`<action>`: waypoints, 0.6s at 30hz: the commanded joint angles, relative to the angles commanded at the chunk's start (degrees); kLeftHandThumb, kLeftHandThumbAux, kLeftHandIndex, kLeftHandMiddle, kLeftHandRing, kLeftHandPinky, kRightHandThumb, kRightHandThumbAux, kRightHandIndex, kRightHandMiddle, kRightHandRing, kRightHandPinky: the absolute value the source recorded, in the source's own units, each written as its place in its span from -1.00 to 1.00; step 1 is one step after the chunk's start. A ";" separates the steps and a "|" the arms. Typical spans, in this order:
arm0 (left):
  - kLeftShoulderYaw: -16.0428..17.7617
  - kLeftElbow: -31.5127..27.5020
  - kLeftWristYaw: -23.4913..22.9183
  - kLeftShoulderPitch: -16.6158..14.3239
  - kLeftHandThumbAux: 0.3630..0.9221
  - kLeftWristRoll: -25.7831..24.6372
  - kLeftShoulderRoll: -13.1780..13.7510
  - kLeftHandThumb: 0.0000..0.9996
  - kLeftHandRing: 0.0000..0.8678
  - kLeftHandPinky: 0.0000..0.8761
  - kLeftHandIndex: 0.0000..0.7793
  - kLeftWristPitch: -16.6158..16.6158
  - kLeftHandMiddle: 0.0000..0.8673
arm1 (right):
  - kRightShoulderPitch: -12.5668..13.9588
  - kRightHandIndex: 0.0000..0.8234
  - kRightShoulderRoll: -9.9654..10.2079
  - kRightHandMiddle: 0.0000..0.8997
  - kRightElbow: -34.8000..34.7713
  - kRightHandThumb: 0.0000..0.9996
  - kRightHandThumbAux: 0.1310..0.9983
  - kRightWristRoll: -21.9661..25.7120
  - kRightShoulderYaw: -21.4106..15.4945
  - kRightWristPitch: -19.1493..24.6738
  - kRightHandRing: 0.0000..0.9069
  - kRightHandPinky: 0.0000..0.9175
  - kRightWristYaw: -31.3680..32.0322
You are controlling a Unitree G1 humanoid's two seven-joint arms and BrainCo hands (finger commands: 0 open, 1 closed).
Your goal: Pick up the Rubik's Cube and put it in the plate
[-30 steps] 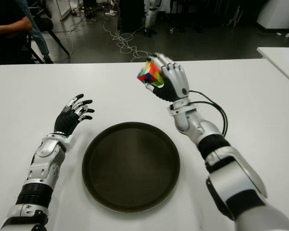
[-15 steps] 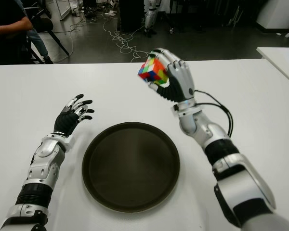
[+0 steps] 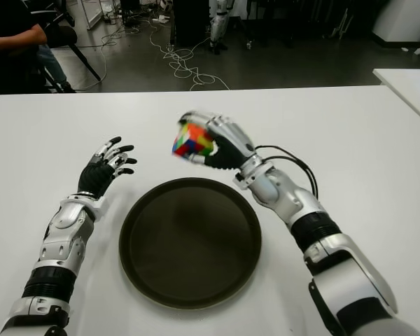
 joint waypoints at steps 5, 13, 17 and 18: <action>0.02 -0.11 0.17 0.07 0.04 0.01 -0.13 0.33 -0.13 0.00 -0.74 0.00 -0.42 | 0.35 -0.07 -0.25 0.12 -1.04 0.65 0.30 5.56 -0.09 0.36 0.26 0.29 9.61; 0.05 0.01 0.06 0.10 0.07 0.10 -0.02 0.33 -0.17 -0.03 -0.74 -0.32 -0.42 | 0.29 -0.06 -0.27 0.16 -2.56 0.66 0.29 13.76 -0.91 3.34 0.35 0.35 23.81; 0.00 -0.03 0.05 0.14 0.06 0.20 0.05 0.34 -0.16 -0.01 -0.74 -0.37 -0.42 | 0.42 -0.05 -0.25 0.18 -3.25 0.66 0.29 15.70 -1.86 3.89 0.38 0.35 27.94; 0.00 -0.09 0.03 0.17 0.06 0.20 0.08 0.34 -0.16 -0.01 -0.74 -0.32 -0.42 | 0.49 -0.05 -0.23 0.18 -3.46 0.66 0.29 16.16 -2.10 4.04 0.38 0.36 28.93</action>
